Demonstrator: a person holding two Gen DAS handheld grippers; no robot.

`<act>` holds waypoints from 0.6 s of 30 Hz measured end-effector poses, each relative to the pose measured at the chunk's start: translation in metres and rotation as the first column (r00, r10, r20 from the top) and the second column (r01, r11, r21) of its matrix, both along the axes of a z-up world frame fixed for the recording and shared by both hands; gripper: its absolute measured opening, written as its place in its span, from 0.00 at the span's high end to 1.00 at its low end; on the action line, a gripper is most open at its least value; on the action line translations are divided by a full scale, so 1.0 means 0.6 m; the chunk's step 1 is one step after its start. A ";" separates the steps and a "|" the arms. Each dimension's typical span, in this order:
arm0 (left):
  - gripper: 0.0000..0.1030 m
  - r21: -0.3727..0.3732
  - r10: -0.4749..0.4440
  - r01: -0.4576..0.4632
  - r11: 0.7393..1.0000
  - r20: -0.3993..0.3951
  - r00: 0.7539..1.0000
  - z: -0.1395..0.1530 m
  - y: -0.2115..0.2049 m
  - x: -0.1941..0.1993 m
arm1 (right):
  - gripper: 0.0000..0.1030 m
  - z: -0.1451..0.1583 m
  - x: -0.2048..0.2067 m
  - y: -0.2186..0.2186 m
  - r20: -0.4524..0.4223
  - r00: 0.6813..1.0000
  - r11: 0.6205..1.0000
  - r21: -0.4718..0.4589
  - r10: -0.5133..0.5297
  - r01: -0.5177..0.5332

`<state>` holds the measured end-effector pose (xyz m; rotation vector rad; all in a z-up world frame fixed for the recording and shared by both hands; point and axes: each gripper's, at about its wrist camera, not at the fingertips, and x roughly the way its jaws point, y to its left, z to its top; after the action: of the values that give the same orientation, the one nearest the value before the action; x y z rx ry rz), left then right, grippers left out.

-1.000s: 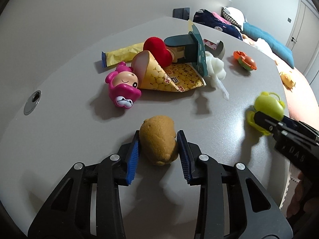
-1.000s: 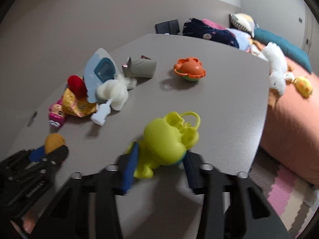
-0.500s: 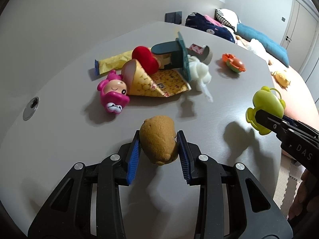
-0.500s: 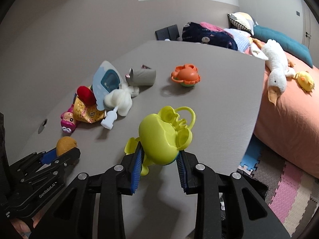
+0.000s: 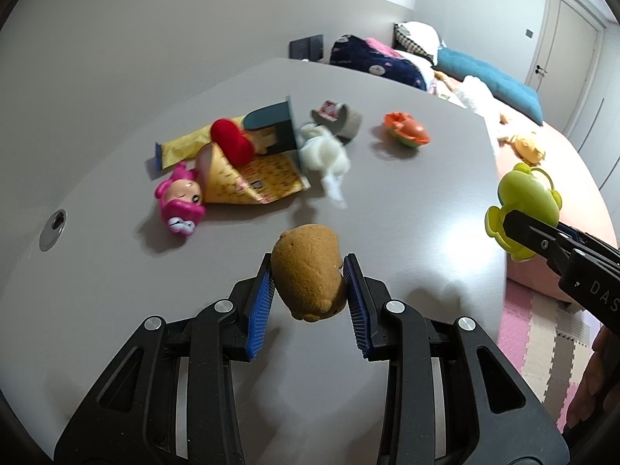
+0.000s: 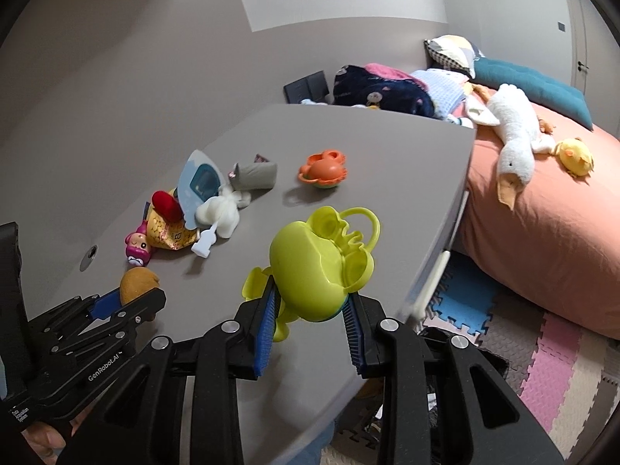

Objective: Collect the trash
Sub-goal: 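Carry the brown toy and yellow-green toy with both grippers over the bin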

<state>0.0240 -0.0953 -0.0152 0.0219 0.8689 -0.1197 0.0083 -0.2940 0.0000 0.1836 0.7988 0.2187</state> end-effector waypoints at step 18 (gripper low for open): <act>0.66 -0.007 -0.115 0.115 0.993 0.033 0.993 0.029 -0.116 -0.022 | 0.68 0.030 -0.054 -0.114 0.034 0.994 0.994 0.007 -0.107 0.107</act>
<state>0.0110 -0.1650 0.0023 0.0658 0.8342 -0.2308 -0.0240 -0.3622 0.0178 0.2262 0.7521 0.1223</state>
